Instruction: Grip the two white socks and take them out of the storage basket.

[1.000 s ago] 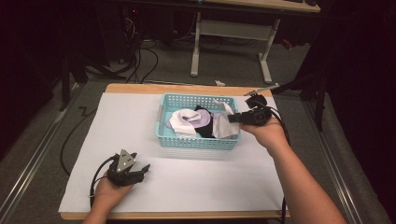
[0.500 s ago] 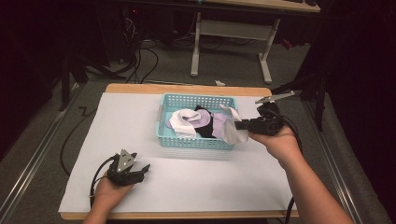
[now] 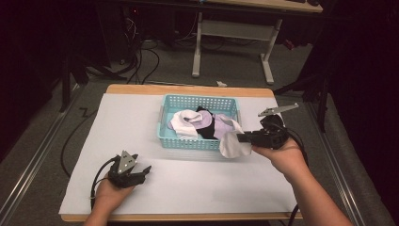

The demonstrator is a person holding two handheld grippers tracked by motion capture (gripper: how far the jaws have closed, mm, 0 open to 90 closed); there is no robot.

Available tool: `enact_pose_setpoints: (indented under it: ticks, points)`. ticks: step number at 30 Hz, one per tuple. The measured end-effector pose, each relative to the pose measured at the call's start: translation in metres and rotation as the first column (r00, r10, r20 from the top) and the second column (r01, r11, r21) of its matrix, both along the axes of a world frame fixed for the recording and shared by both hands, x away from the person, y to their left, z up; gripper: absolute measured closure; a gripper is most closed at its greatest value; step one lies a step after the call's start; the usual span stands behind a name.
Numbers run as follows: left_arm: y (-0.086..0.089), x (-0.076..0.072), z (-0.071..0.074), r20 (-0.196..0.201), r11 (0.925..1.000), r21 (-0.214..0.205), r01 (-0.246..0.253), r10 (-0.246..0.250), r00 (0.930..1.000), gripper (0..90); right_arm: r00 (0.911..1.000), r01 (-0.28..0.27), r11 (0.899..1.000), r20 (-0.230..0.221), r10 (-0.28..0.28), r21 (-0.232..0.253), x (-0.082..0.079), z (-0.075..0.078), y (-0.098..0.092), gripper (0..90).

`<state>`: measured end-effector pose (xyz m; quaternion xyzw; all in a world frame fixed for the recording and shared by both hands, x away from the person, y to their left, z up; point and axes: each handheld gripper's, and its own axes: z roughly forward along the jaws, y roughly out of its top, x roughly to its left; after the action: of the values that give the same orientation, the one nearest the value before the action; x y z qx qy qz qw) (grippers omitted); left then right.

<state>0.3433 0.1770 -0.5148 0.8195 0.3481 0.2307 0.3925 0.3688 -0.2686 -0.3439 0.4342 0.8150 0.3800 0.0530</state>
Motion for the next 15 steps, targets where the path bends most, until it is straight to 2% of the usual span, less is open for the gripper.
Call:
enact_pose_setpoints:
  ticks: [13,15]
  points:
    - [0.000,0.000,0.000,0.004,1.0000,0.002,-0.001,0.001,1.0000,32.4,0.9990,-0.033,0.999,-0.031,0.032,-0.006,-0.017,-0.026,0.007,80.7]
    - [0.000,0.000,0.000,0.004,1.0000,0.001,-0.001,0.001,1.0000,32.3,0.9989,-0.040,0.999,-0.025,0.040,-0.014,-0.020,-0.033,0.009,80.6]
